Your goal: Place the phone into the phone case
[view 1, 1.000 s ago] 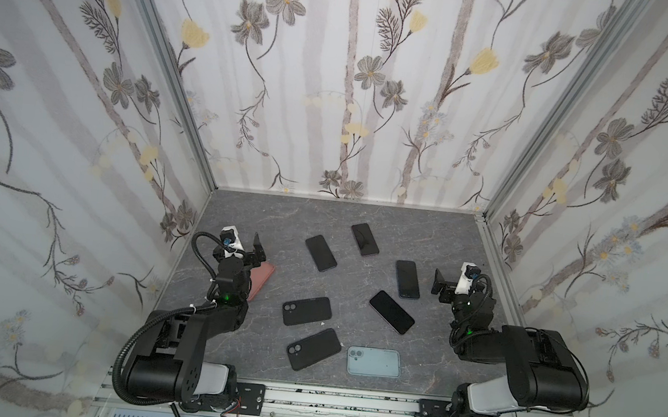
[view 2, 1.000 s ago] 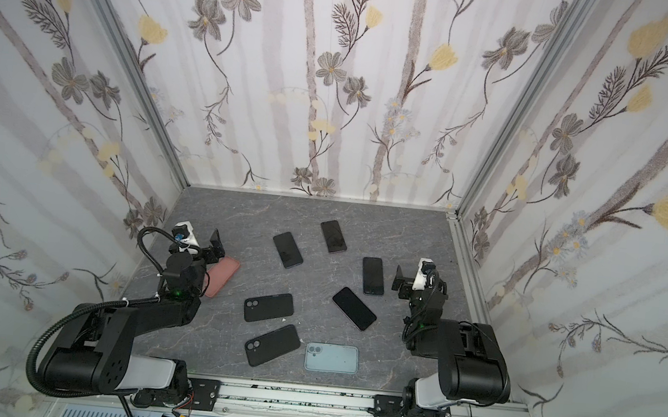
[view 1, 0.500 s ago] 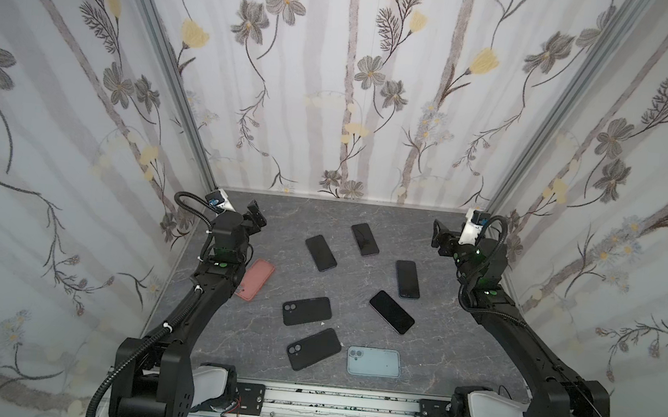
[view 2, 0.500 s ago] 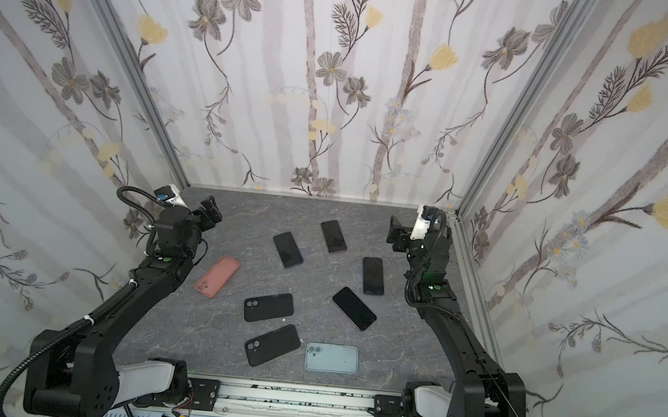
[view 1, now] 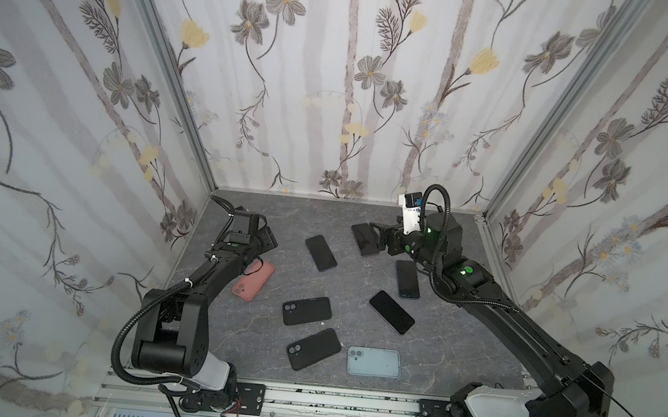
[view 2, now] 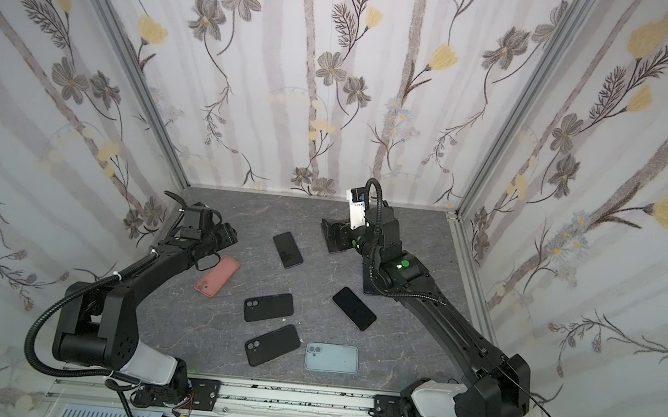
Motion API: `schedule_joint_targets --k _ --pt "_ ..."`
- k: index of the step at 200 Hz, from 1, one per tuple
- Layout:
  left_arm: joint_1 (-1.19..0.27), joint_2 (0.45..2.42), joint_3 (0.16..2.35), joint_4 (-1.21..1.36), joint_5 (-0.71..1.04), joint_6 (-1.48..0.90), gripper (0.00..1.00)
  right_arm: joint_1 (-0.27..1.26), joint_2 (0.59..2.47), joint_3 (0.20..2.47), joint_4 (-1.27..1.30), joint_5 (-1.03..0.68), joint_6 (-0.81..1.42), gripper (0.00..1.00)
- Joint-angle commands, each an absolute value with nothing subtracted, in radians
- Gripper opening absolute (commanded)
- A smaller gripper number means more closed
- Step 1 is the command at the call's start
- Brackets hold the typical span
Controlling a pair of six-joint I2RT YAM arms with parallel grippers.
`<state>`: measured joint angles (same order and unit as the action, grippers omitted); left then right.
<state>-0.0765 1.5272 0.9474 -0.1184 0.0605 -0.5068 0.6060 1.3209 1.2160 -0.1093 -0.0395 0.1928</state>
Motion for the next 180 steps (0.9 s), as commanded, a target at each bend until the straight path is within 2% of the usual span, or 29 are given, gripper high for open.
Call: schedule_joint_targets --k 1,82,180 --pt "-0.080 1.580 0.944 -0.142 0.135 -0.566 0.65 0.635 1.332 1.244 -0.196 -0.048 0.197 0.89" --pt "-0.098 1.741 0.984 -0.165 0.137 -0.518 0.66 0.656 1.389 1.278 -0.204 -0.002 0.169 0.90" --pt "-0.135 1.815 1.054 -0.191 0.156 -0.443 0.70 0.655 1.363 1.284 -0.194 0.046 0.166 0.90"
